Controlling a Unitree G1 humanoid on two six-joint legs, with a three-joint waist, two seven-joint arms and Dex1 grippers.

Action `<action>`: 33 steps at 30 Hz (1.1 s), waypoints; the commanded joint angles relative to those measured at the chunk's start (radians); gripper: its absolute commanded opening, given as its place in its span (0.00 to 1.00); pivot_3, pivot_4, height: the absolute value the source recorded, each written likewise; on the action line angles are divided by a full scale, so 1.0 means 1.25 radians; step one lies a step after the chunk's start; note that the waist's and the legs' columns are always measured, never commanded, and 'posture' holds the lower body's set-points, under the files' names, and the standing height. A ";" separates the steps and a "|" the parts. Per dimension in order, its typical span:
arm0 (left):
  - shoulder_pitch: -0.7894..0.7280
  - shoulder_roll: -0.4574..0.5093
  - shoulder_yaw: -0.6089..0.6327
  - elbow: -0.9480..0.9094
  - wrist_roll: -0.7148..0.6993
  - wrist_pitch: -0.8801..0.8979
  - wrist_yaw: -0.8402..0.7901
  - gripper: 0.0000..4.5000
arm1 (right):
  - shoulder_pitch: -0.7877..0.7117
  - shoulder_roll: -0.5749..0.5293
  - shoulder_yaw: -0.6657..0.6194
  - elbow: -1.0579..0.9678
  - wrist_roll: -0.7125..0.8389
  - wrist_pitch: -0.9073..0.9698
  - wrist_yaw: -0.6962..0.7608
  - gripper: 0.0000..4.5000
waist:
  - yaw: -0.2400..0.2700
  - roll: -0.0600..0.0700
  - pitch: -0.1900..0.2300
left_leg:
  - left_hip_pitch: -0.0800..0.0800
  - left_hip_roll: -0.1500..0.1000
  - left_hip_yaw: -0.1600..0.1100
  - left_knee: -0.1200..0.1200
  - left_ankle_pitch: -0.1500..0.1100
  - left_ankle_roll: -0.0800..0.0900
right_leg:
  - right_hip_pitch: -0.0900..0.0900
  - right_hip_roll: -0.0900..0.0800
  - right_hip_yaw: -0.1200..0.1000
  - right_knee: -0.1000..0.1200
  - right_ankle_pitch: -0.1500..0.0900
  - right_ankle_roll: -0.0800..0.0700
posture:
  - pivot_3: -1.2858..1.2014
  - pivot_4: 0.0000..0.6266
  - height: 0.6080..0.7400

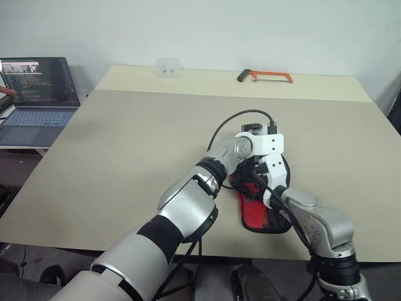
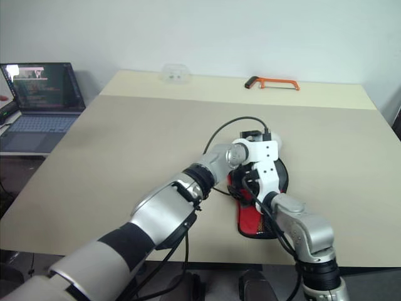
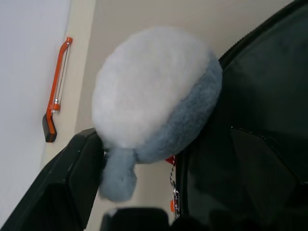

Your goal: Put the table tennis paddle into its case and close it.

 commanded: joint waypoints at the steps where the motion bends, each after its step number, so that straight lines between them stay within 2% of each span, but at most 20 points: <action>1: -0.005 -0.020 0.022 -0.034 -0.032 -0.034 -0.076 1.00 | 0.005 -0.078 -0.065 -0.109 0.068 0.067 0.051 1.00 | 0.000 0.000 0.000 | 0.000 0.000 0.000 0.000 0.000 0.000 | 0.000 0.000 0.000 0.000 0.000 0.000 | 0.52 0.24 1.00; 7: 0.024 0.008 0.076 -0.065 -0.122 -0.088 -0.309 1.00 | 0.078 -0.247 -0.211 -0.266 0.232 0.167 0.173 1.00 | 0.001 0.000 0.000 | -0.001 0.000 -0.001 0.000 0.000 0.000 | 0.000 0.000 -0.001 -0.002 0.000 0.000 | 0.52 0.24 1.00; 10: 0.042 0.029 0.093 -0.085 -0.154 -0.099 -0.400 1.00 | 0.121 -0.317 -0.297 -0.271 0.283 0.164 0.222 1.00 | 0.000 0.000 0.000 | -0.001 0.000 -0.001 0.000 0.000 0.000 | 0.001 0.000 -0.001 -0.002 0.000 0.000 | 0.52 0.24 1.00; 12: 0.049 0.043 0.092 -0.097 -0.157 -0.107 -0.413 1.00 | 0.135 -0.344 -0.339 -0.242 0.287 0.156 0.228 1.00 | -0.001 0.000 0.000 | 0.000 0.000 -0.001 0.000 0.000 0.000 | 0.001 0.000 0.000 -0.001 0.000 0.000 | 0.52 0.24 1.00; 17: 0.046 0.060 0.114 -0.116 -0.188 -0.117 -0.399 1.00 | 0.131 -0.364 -0.370 -0.182 0.277 0.144 0.204 1.00 | -0.001 0.000 0.000 | 0.001 -0.001 -0.001 0.000 0.000 0.000 | 0.001 0.000 0.001 0.001 0.000 0.001 | 0.52 0.24 1.00; 23: 0.027 0.072 0.163 -0.155 -0.271 -0.072 -0.507 1.00 | 0.140 -0.374 -0.353 -0.165 0.277 0.129 0.200 1.00 | -0.002 0.000 0.000 | 0.001 -0.001 0.000 0.000 0.000 0.000 | 0.001 0.000 0.001 0.000 0.000 0.000 | 0.52 0.24 1.00; 28: 0.053 0.087 0.139 -0.188 -0.258 -0.067 -0.547 1.00 | 0.135 -0.377 -0.333 -0.158 0.275 0.123 0.191 1.00 | -0.002 0.000 0.000 | 0.001 -0.001 0.000 0.000 0.000 0.000 | 0.001 0.000 0.001 0.000 0.000 0.000 | 0.52 0.24 1.00; 31: 0.061 0.108 0.146 -0.215 -0.274 -0.062 -0.574 1.00 | 0.146 -0.387 -0.350 -0.156 0.284 0.131 0.195 1.00 | -0.002 0.000 0.000 | 0.001 -0.001 0.000 0.000 0.000 0.000 | 0.001 0.000 0.001 0.000 0.000 0.000 | 0.52 0.24 1.00; 33: 0.075 0.139 0.161 -0.263 -0.305 -0.059 -0.636 1.00 | 0.147 -0.372 -0.391 -0.143 0.310 0.181 0.177 1.00 | -0.003 0.000 0.000 | 0.001 -0.001 0.000 0.000 0.000 0.000 | 0.001 0.000 0.001 0.000 0.000 0.000 | 0.52 0.24 1.00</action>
